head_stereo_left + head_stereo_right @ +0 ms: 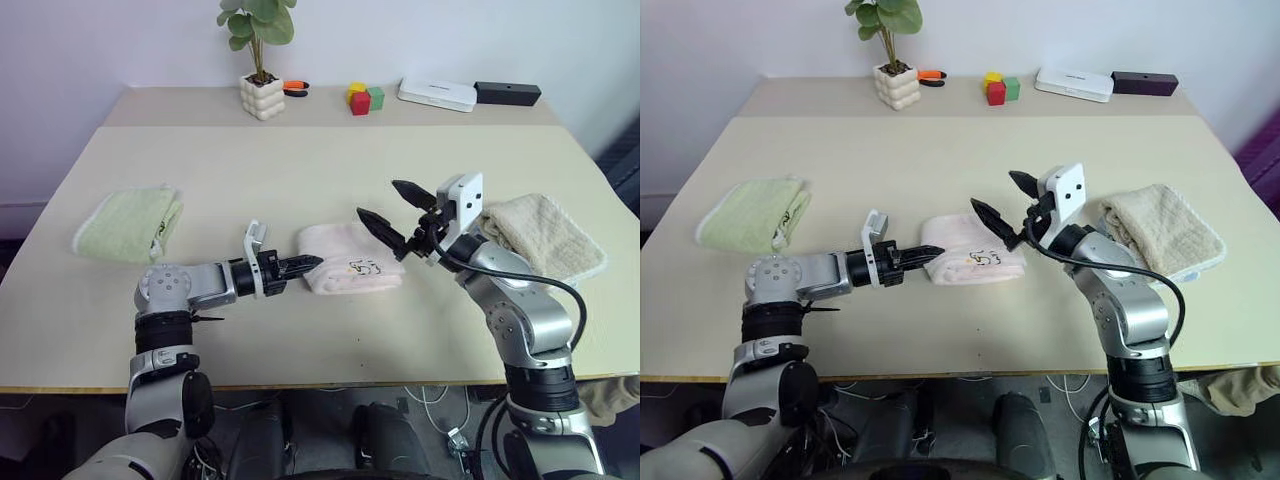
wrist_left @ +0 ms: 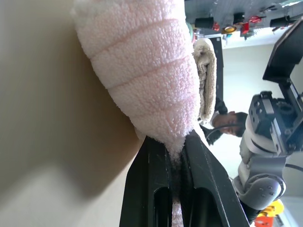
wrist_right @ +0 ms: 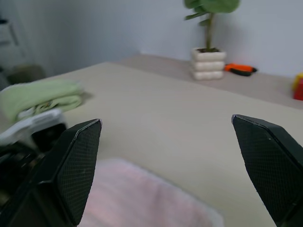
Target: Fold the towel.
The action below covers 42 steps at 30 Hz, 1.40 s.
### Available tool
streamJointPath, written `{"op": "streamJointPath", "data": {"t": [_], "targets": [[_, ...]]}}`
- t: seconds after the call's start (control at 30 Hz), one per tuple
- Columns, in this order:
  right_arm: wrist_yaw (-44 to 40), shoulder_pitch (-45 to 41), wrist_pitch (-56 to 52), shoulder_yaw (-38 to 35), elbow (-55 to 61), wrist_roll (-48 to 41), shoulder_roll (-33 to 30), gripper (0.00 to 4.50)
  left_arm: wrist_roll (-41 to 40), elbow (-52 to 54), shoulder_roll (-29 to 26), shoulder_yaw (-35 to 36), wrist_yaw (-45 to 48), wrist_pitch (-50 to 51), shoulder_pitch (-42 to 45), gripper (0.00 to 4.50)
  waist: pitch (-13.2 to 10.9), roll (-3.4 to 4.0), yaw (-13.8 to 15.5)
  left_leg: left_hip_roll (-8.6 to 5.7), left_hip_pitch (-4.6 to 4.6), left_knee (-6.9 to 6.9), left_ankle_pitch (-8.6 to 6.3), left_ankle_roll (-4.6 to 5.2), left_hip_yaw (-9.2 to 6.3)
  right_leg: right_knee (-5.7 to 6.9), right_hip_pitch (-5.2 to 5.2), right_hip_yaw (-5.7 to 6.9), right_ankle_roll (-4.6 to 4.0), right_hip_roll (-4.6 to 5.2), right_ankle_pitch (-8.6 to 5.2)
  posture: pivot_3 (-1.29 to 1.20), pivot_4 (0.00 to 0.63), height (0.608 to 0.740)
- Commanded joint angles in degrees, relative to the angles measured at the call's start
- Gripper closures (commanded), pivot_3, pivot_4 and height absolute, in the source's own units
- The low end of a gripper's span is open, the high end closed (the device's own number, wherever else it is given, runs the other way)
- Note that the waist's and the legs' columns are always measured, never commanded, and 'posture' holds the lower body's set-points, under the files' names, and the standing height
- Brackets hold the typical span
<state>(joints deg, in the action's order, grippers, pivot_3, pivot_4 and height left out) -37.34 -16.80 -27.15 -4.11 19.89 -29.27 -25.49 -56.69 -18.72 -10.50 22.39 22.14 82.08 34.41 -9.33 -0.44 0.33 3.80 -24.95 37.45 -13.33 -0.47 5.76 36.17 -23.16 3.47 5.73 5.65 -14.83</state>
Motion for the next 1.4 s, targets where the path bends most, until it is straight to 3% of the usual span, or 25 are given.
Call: {"op": "streamJointPath", "data": {"t": [0.03,0.3,0.6,0.77,1.07,1.4], "targets": [[-8.99,4.40,-2.06,-4.93,5.28,-7.59,-6.25,0.00,3.20,3.48,0.06,-2.05,2.79,-8.32,-1.95,4.46,-0.01,-0.01,0.24,0.00,0.00,0.00,0.00,0.00,0.00,0.00,0.00,0.00,-0.01,0.00,0.00,0.00,0.150,0.735],[-9.84,4.01,-1.27,-5.38,4.58,-7.47,-8.78,0.00,6.30,0.55,-1.08,2.07,3.57,-25.08,0.37,4.46,-0.05,-0.07,-0.02,0.01,-0.01,-0.09,0.00,0.00,0.00,-0.01,-0.20,-0.08,-0.22,-0.05,-0.07,0.00,0.150,0.735],[-11.48,1.65,0.06,-2.31,1.83,-6.19,-7.25,0.00,8.98,-2.08,-8.97,6.43,7.71,-42.69,10.46,4.46,-0.16,-0.27,0.42,-0.04,-0.40,0.07,-0.01,0.05,-0.02,-0.04,-0.41,-0.06,-0.03,-0.06,0.04,0.00,0.150,0.735],[-11.76,-0.05,0.88,-0.85,0.24,-5.43,-6.48,0.00,6.74,-0.35,-13.68,9.58,6.85,-43.63,12.14,4.46,-0.17,-0.27,0.29,-0.03,-0.38,0.03,-0.01,0.04,-0.02,-0.02,-0.43,-0.05,-0.02,-0.06,0.04,0.00,0.150,0.735],[-12.79,0.04,-0.89,-1.39,1.03,-7.82,-7.41,0.00,6.93,-3.30,-28.08,16.18,9.56,-43.31,7.74,4.46,-0.24,-0.38,-0.10,0.01,-0.37,-0.05,0.00,0.02,0.01,0.01,-0.48,-0.05,0.00,-0.09,0.04,0.00,0.150,0.735],[-15.05,0.78,-1.80,-2.88,1.81,-10.80,-9.26,0.00,3.05,0.49,-29.54,21.71,15.47,-43.27,-4.26,4.46,-0.29,-0.50,0.21,0.04,-0.34,0.00,0.00,0.01,-0.01,0.02,-0.44,-0.04,-0.02,-0.07,0.04,0.00,0.150,0.735]]}}
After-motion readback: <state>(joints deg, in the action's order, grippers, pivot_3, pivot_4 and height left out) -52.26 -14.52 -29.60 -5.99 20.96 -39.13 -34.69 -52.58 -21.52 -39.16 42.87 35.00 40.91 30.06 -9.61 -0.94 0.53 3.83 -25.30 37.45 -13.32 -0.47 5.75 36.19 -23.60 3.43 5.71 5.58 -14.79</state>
